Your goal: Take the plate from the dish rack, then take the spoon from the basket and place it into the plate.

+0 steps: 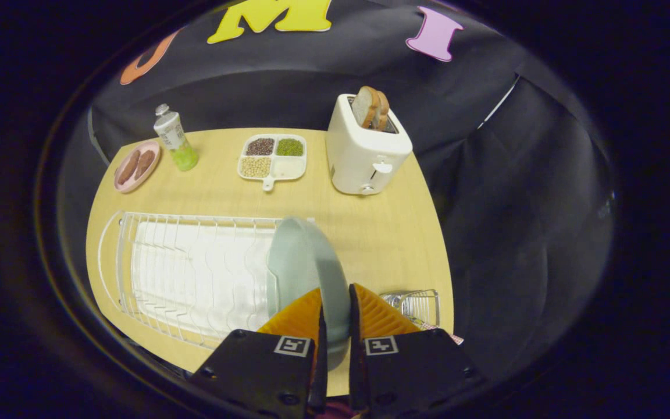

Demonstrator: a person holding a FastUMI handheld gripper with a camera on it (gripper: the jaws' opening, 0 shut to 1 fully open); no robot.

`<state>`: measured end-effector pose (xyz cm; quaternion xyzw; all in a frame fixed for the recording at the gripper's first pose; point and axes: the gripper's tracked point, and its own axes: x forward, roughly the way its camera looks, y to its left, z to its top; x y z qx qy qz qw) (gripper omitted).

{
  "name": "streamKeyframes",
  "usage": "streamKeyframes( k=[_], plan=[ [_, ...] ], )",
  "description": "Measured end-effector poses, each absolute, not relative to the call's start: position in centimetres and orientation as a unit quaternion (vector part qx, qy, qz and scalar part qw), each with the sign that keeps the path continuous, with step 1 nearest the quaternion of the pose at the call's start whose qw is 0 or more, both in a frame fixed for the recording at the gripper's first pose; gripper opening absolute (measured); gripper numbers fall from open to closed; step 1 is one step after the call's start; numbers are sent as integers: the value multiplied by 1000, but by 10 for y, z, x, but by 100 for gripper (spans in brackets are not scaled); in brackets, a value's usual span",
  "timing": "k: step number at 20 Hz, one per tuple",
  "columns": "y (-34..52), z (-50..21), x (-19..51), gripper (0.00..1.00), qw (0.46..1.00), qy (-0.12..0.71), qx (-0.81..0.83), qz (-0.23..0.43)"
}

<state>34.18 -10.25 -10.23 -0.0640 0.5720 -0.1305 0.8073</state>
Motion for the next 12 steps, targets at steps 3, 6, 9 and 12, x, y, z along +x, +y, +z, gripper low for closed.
streamKeyframes(
  k=[3,6,9,12],
  plan=[
    [-101,-96,338,18,813,559,-77,-145],
    [-104,-94,331,18,815,553,-80,-157],
    [-109,-92,330,18,821,533,-89,-183],
    [-104,-88,335,18,828,513,-114,-198]
  ],
)
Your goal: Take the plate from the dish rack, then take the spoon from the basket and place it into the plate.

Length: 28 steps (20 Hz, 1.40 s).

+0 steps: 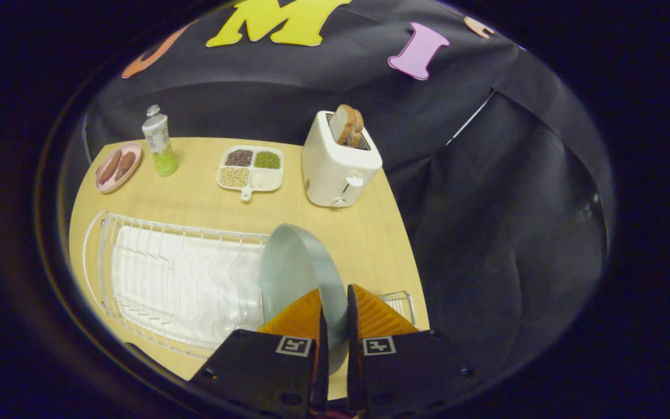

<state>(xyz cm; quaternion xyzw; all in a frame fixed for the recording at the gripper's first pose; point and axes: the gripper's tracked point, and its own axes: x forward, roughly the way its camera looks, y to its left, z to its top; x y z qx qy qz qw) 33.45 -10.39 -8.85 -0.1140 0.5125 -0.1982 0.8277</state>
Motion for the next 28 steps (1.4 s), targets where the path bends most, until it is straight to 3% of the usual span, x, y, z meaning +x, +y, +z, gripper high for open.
streamKeyframes(
  k=[5,8,16,20,28],
  plan=[
    [-93,-62,344,18,857,444,-136,-223],
    [-86,-56,331,18,860,443,-134,-216],
    [-38,-47,222,18,901,411,-80,-115],
    [-14,-88,163,18,903,421,-55,-69],
    [-12,-187,105,18,887,459,11,-47]
  ],
)
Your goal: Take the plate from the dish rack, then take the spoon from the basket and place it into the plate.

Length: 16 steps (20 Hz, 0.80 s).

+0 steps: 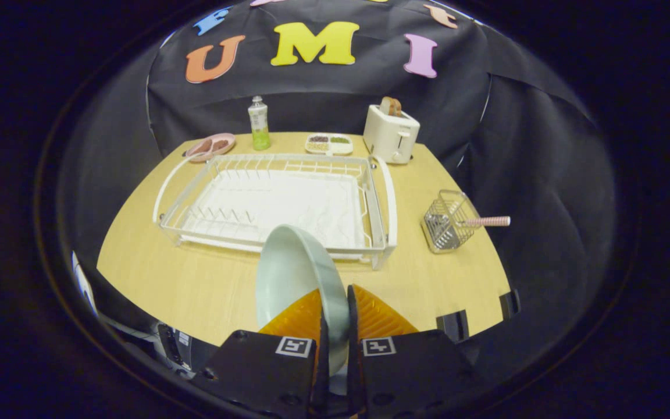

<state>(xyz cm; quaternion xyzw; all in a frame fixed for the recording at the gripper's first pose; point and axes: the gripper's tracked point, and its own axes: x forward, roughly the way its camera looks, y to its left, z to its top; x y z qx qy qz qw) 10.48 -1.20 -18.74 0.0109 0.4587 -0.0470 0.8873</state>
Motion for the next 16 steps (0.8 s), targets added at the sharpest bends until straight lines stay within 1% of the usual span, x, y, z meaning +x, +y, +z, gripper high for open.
streamKeyframes(
  k=[3,6,10,12,13,15,16],
  plan=[
    [-26,-210,104,18,890,451,57,-41],
    [-40,-229,96,18,878,469,88,-40],
    [-55,-236,99,18,885,456,77,-44],
    [-66,-248,95,23,881,467,55,-62],
    [-69,-256,94,29,875,476,48,-66],
    [-71,-274,93,32,861,503,44,-68],
    [-76,-284,92,32,852,517,38,-75]
  ],
)
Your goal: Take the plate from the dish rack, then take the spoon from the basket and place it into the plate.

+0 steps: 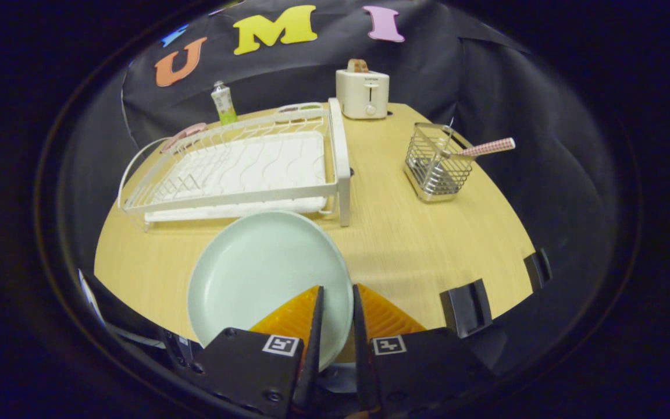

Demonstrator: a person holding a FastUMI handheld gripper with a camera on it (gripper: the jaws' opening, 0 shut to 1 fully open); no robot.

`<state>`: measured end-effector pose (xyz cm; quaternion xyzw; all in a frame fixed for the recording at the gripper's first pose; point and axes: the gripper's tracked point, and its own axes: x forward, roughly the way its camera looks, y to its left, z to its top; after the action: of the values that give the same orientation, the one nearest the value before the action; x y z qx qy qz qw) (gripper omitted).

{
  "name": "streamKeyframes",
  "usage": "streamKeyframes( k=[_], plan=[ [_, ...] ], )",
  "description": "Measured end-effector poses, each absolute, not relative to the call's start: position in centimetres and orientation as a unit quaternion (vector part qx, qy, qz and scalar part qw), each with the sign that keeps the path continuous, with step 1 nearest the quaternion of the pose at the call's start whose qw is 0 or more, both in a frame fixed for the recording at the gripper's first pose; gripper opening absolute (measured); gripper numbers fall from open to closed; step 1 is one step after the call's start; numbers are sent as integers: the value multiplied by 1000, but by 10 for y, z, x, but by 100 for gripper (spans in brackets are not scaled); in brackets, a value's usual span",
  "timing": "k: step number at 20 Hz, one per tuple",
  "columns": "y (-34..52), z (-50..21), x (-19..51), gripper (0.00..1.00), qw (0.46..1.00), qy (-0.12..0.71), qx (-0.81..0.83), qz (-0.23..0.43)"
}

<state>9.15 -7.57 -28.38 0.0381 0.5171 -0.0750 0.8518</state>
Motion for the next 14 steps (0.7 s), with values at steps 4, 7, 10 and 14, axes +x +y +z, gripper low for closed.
streamKeyframes(
  k=[4,7,10,14],
  plan=[
    [-81,-292,96,33,847,525,49,-71],
    [-96,-280,100,40,860,502,36,-81],
    [-112,-257,107,55,884,458,32,-86],
    [-146,-230,121,100,913,392,31,-105]
  ],
)
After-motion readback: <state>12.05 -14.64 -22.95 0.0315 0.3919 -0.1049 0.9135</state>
